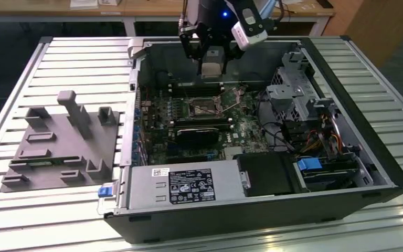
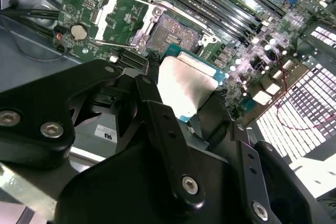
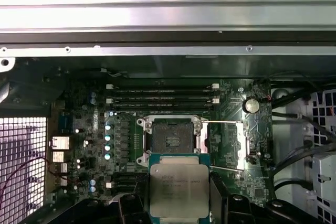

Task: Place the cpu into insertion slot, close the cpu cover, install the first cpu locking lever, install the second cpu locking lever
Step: 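Place the cpu into insertion slot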

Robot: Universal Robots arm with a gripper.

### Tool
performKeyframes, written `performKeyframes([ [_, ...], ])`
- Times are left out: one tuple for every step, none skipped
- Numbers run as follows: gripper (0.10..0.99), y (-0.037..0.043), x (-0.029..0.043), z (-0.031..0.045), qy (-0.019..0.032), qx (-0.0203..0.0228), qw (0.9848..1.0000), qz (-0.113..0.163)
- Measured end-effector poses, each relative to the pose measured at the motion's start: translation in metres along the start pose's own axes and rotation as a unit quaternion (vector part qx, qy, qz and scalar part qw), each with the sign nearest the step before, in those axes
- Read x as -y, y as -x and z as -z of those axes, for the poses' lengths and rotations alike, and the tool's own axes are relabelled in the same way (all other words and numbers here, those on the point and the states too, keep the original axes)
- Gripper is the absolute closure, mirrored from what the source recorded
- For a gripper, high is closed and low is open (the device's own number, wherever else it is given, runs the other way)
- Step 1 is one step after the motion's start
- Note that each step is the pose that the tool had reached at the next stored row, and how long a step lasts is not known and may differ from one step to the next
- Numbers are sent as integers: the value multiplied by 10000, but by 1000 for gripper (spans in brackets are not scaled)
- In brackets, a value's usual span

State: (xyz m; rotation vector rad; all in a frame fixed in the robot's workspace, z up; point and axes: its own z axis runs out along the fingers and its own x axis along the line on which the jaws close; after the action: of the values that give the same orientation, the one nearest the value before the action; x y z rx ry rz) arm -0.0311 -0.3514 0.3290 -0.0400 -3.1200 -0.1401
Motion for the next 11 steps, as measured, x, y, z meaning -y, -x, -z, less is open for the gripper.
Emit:
performKeyframes([
  [545, 0, 2, -18, 0, 0, 10000, 0],
  [545, 1, 3, -36, 0, 0, 10000, 0],
  [545, 1, 5, -53, 0, 0, 10000, 0],
  [545, 1, 5, -71, 0, 0, 10000, 0],
  [545, 1, 5, -87, 0, 0, 10000, 0],
  [545, 2, 5, -102, 0, 0, 10000, 0],
  [545, 2, 5, -118, 0, 0, 10000, 0],
  [545, 2, 6, -132, 0, 0, 10000, 0],
  [545, 3, 6, -146, 0, 0, 10000, 0],
  [545, 3, 6, -159, 0, 0, 10000, 0],
  [545, 3, 7, -170, 0, 0, 10000, 0],
])
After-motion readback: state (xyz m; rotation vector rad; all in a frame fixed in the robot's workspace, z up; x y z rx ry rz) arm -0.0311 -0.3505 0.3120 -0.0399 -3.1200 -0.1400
